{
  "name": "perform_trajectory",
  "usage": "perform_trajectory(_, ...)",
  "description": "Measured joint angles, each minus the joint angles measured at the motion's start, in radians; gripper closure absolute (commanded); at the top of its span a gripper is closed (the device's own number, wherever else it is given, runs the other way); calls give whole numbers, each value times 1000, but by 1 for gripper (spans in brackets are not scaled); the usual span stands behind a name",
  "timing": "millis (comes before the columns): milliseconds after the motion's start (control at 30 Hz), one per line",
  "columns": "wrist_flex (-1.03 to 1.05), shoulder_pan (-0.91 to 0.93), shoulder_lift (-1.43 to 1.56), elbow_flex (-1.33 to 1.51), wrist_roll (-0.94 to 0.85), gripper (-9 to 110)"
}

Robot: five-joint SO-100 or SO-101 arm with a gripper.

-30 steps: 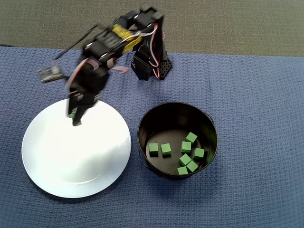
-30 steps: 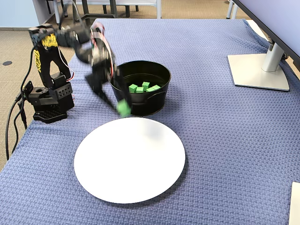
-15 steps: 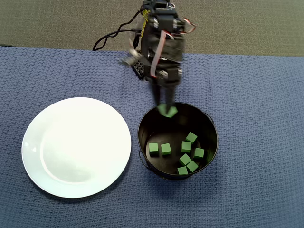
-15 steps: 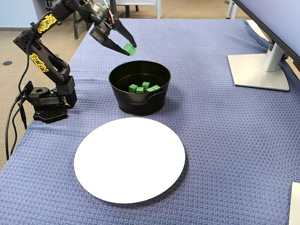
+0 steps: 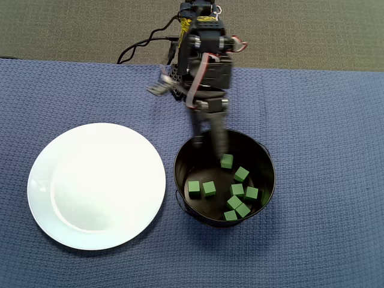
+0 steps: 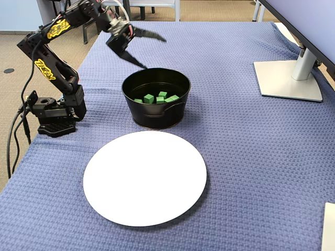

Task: Pick up the green cubes from the white plate and place them in the black recipient

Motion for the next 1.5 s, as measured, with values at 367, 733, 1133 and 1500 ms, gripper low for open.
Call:
perform_trajectory(367,-189,390,104,353,38,102)
perform_trajectory(733,-104,341,480,784,282,102)
perform_trajectory(1133,74,129,798,956,359,102)
perform_trajectory(1500,114,112,882,979,359,102)
